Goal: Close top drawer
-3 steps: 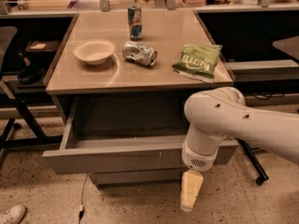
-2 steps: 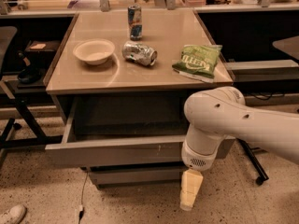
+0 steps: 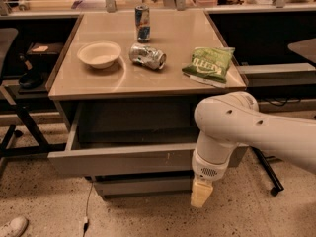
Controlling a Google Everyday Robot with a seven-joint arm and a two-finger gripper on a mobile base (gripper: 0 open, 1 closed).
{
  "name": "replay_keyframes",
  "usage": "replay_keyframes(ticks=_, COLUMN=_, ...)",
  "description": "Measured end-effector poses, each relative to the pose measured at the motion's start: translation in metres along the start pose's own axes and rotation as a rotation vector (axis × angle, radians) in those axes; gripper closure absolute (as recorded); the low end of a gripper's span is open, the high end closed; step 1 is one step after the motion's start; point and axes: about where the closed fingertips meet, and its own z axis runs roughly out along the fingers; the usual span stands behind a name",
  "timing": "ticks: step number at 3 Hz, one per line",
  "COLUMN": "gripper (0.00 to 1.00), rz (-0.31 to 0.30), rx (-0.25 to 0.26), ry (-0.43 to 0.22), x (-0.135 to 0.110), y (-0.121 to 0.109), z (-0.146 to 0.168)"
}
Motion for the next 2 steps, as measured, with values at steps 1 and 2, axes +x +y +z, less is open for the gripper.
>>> replay_keyframes(ticks=1, gripper=0.65, rz=0.000, rx=0.027, ry=0.001, x=-0.001, y=-0.011, z=-0.006)
replay_keyframes(ticks=2, gripper=0.88, rz=0.049, rx=0.087, ry=0.020, x=0.003, y=-0.046, z=-0.012)
